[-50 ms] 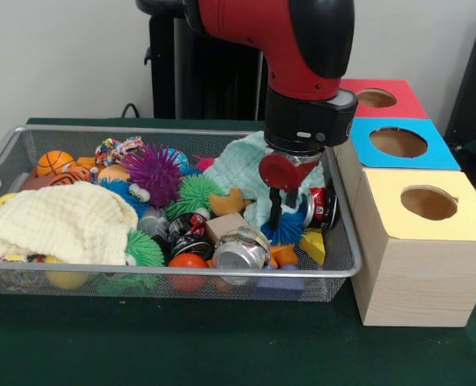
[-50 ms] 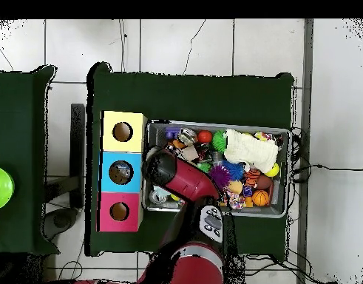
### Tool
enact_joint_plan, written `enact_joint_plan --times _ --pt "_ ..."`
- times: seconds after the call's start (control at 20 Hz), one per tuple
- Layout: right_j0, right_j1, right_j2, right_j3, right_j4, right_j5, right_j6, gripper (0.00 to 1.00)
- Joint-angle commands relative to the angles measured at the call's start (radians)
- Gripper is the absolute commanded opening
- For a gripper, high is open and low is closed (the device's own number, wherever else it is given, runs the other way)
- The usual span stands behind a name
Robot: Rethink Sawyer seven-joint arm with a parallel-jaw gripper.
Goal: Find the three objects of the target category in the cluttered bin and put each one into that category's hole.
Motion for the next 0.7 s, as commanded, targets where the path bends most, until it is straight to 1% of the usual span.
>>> enact_joint_plan --times 0.05,0.25,0.4,0.45,0.55,0.7 --pt "-0.054 0.075 0.149 0.016 0.017 -0.118 0.059 1.00" --pt "-0.036 0.116 0.127 -0.025 0.019 -0.119 0.060 1.00" --pt "-0.021 0.124 0.107 -0.035 0.021 -0.109 0.062 1.00" --pt "-0.016 0.127 0.100 -0.039 0.023 -0.106 0.064 0.00" --pt "0.003 0.133 0.068 -0.053 0.021 -0.077 0.060 0.00" --pt "0.009 0.130 0.057 -0.058 0.020 -0.065 0.058 0.00"
